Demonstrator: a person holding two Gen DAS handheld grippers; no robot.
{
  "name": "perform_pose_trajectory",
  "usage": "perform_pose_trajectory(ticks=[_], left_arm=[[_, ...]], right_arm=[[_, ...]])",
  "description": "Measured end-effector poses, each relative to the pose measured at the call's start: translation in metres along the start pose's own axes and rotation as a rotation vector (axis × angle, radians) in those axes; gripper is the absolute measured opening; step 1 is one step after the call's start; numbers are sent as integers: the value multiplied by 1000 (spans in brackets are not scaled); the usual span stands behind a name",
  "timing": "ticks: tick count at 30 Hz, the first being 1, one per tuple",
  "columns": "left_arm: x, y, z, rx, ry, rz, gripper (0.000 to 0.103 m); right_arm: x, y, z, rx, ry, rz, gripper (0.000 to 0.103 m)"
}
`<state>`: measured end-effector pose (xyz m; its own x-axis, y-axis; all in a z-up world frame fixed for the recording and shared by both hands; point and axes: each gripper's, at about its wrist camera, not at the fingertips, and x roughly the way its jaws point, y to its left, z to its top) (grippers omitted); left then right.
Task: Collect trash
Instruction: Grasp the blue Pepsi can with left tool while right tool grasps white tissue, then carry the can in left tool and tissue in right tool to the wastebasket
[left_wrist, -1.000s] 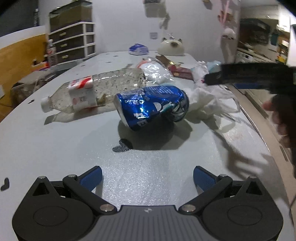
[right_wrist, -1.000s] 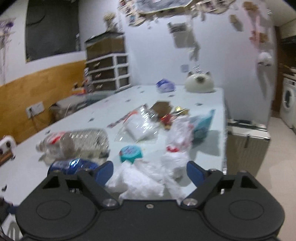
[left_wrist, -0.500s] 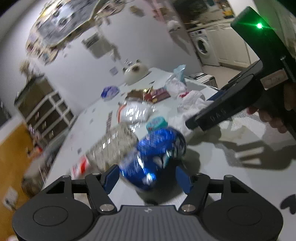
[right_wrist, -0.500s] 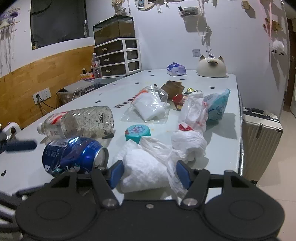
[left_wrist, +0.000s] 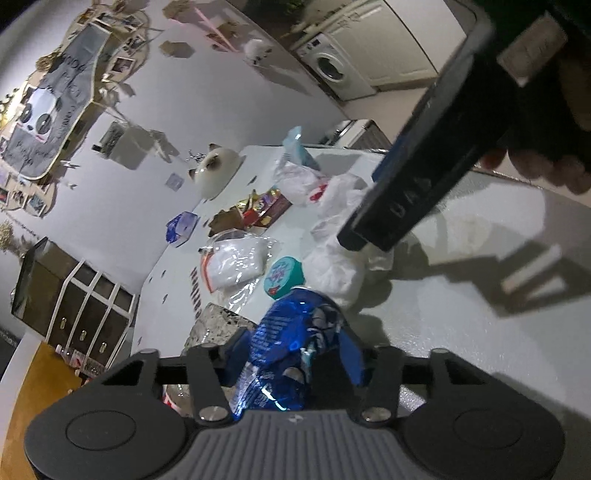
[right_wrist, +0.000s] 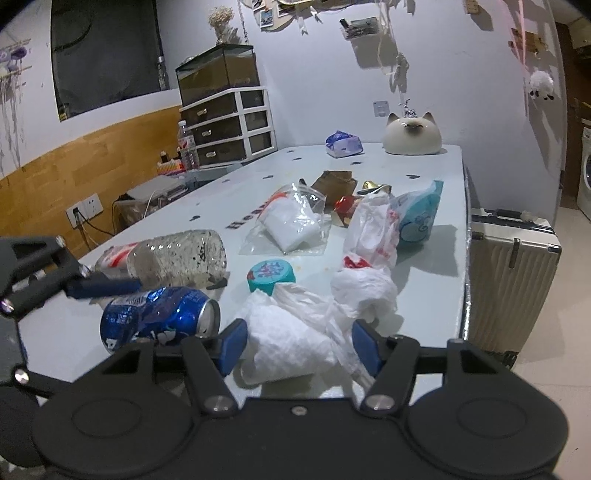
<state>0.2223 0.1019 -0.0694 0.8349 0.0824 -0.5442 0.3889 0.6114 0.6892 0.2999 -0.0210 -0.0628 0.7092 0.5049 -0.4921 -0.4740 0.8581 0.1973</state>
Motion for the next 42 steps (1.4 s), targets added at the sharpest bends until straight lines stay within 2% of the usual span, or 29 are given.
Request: perform_pose_trajectory(ticks=[3, 8, 11, 18, 21, 23, 26, 31, 35, 36, 37, 41, 42], left_arm=[[6, 0, -2, -6, 17, -4, 34], [7, 4, -4, -66, 9, 19, 30], [2, 12, -6, -142, -2, 31, 28], [-13, 31, -16, -363, -28, 27, 25], [-21, 39, -21, -476, -49, 13, 24], [-25, 42, -22, -528, -58, 9, 22], [-33, 45, -25, -585, -68, 3, 19], [-51, 43, -27, -606, -75, -10, 15], [-60, 40, -34, -598, -49, -33, 15], [-60, 39, -36, -600, -37, -34, 18], [-60, 39, -39, -598, -27, -32, 19], [-59, 37, -48, -605, 24, -33, 21], [-58, 36, -49, -603, 38, -35, 24]], right_arm=[[-3, -1, -1, 1, -2, 15, 65], [-3, 5, -6, -34, 9, 47, 65], [1, 11, -6, -63, 18, 68, 65], [23, 26, -4, -120, 56, 21, 62], [30, 33, -5, -156, 76, -19, 46], [30, 37, -6, -163, 84, -47, 25], [14, 36, -6, -122, 64, -55, 19], [-23, 32, -8, -60, 29, -25, 18], [-53, 35, -19, -43, 23, 36, 20], [-60, 37, -23, -48, 29, 53, 20], [-65, 40, -28, -57, 38, 64, 22], [-83, 53, -45, -116, 44, 70, 39], [-87, 56, -48, -129, 43, 70, 41]])
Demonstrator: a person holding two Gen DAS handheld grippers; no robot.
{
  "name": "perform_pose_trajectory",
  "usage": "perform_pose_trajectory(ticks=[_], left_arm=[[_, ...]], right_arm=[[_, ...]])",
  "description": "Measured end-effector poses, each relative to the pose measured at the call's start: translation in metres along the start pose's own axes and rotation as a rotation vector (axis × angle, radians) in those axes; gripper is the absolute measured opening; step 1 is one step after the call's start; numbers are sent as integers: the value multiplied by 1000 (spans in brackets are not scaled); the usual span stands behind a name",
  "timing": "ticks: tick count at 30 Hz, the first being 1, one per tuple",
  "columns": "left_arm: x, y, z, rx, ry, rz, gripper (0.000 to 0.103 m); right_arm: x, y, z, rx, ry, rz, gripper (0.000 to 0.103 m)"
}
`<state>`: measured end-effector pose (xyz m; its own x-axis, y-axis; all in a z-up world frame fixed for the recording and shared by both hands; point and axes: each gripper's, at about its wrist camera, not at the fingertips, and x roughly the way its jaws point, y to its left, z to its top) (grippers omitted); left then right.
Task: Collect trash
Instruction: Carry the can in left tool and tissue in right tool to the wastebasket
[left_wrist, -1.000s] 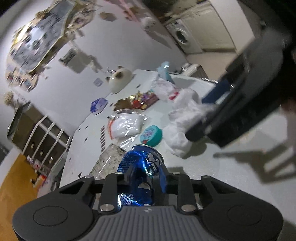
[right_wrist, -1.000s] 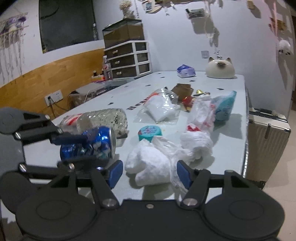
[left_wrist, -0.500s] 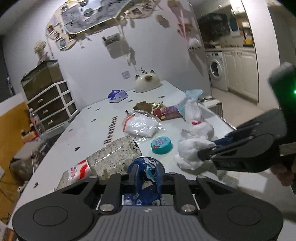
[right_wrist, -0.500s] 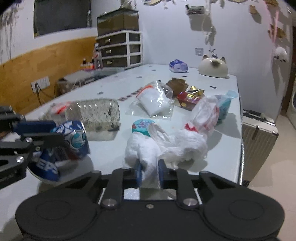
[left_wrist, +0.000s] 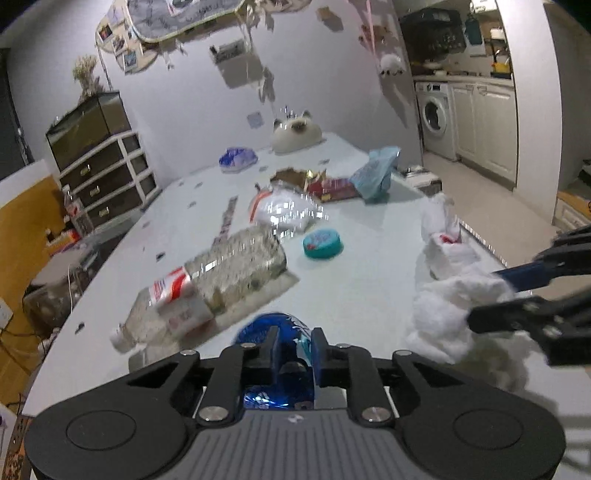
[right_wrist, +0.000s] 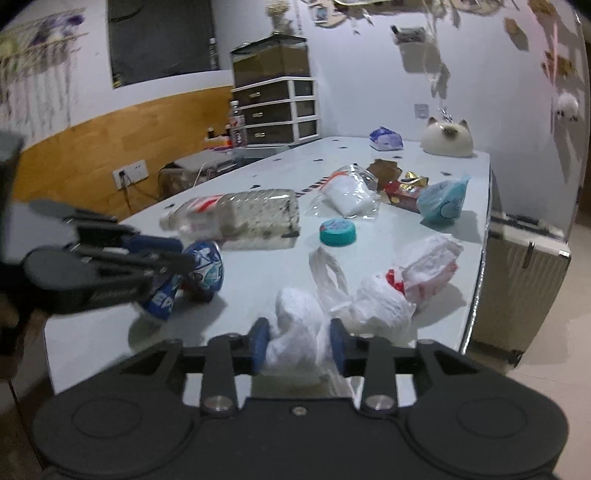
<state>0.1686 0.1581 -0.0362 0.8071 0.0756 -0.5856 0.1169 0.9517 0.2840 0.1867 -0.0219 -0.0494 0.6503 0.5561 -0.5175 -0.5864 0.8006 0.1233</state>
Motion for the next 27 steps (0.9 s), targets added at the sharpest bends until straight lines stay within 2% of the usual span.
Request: perform_pose_trajectory(ticks=[2, 6, 8, 10, 13, 17, 18, 27], left_arm=[[1, -1, -2, 17, 18, 8, 27], [2, -3, -6, 75, 52, 27, 41], [3, -4, -8, 112, 67, 49, 47], [3, -4, -9, 144, 81, 61, 49], [5, -7, -12, 189, 95, 69, 49], [12, -14, -15, 271, 107, 98, 49], [13, -14, -15, 277, 107, 103, 50], [26, -6, -4, 223, 117, 116, 44]], right_arm=[[-9, 4, -3, -5, -8, 2, 47], [-29, 11, -8, -9, -45, 26, 61], [-37, 14, -8, -9, -63, 25, 75], [-43, 17, -10, -26, -77, -7, 78], [-53, 15, -10, -14, -103, -47, 77], [-61, 19, -10, 29, -82, 116, 70], [-58, 24, -11, 22, -66, 132, 70], [11, 29, -21, 24, 51, -10, 70]])
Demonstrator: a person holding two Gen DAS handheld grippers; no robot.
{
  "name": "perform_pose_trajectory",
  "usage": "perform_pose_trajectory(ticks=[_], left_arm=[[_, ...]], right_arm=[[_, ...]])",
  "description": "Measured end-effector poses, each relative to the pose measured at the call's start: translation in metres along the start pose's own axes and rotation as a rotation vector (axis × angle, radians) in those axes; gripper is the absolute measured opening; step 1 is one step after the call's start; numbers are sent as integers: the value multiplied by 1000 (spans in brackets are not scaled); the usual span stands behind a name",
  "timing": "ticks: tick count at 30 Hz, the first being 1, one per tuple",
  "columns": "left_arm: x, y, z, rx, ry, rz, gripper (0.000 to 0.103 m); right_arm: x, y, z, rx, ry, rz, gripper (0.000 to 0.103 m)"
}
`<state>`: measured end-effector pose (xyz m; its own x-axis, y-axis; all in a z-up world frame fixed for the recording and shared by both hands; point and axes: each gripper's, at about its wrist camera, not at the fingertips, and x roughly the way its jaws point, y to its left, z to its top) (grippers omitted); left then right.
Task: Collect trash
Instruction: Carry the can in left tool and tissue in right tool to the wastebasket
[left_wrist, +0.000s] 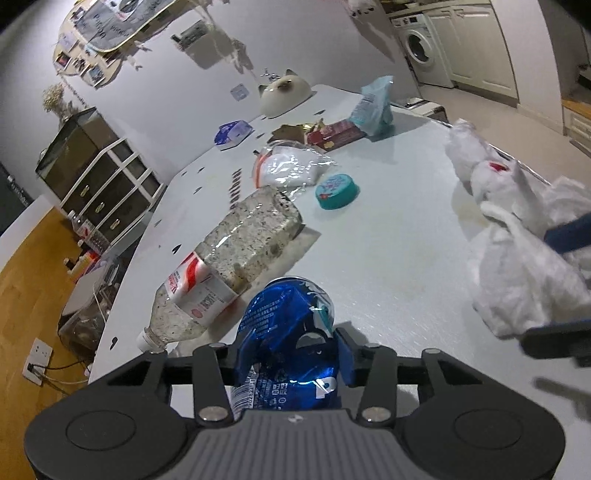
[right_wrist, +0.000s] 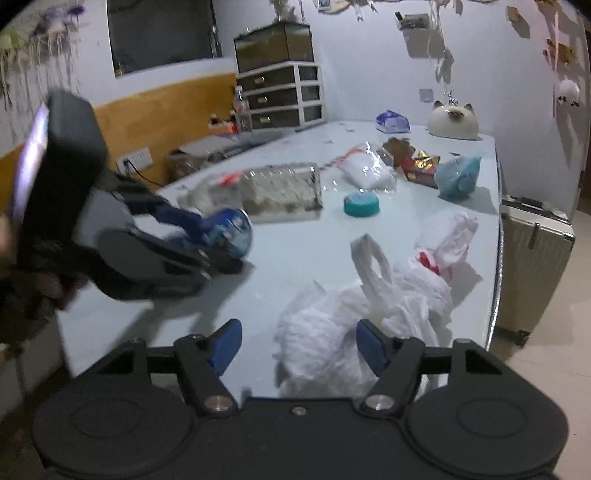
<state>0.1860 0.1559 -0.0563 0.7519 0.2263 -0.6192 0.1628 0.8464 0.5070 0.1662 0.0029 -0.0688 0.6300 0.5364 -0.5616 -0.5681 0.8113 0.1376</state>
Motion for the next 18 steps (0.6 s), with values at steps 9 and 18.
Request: perform_pose_trajectory(ticks=[9, 18], left_arm=[[-16, 14, 1, -97, -59, 32, 18], [-53, 25, -2, -239, -143, -1, 16]], right_arm=[[21, 2, -1, -28, 36, -89, 33], [-8, 10, 15, 2, -28, -46, 18]])
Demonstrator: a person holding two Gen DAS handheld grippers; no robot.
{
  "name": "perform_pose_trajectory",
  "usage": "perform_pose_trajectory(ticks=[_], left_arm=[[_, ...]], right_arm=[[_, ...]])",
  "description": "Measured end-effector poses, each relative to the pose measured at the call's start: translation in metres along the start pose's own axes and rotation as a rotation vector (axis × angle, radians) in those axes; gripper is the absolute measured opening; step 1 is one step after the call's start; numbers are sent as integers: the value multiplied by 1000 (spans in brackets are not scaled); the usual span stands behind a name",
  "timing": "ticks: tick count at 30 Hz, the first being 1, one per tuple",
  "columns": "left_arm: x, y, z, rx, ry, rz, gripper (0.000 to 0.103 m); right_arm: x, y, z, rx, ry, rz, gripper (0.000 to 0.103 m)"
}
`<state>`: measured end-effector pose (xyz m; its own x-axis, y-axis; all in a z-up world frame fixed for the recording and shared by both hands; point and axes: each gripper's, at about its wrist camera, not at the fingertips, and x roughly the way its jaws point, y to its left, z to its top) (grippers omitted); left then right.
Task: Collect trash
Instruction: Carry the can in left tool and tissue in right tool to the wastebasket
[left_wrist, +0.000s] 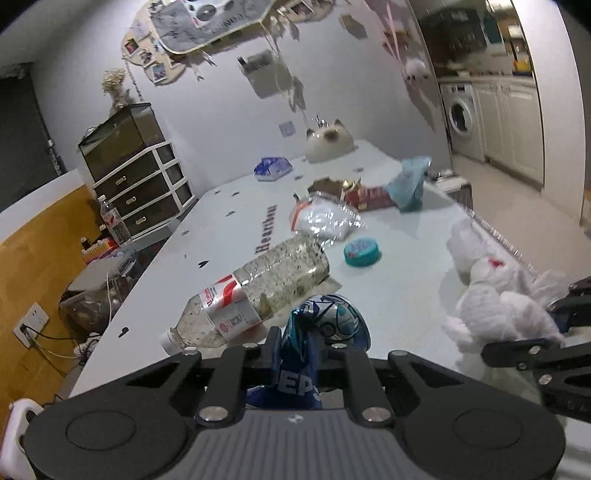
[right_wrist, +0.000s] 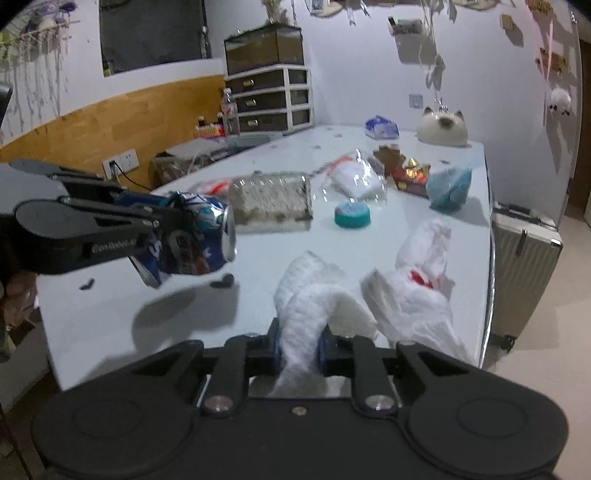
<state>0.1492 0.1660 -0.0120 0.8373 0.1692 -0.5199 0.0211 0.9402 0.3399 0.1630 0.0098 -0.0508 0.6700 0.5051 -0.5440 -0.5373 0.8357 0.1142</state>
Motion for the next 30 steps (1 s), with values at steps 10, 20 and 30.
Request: perform_pose_trajectory(ticks=[10, 20, 30], left_arm=[[-50, 3, -4, -137, -79, -29, 16], [-98, -5, -13, -219, -141, -54, 16], [-118, -35, -7, -235, -168, -95, 16]], right_arm=[[-47, 5, 16, 11, -100, 5, 18], [-95, 1, 18, 1, -176, -27, 18], [-132, -30, 6, 25, -201, -105, 18]])
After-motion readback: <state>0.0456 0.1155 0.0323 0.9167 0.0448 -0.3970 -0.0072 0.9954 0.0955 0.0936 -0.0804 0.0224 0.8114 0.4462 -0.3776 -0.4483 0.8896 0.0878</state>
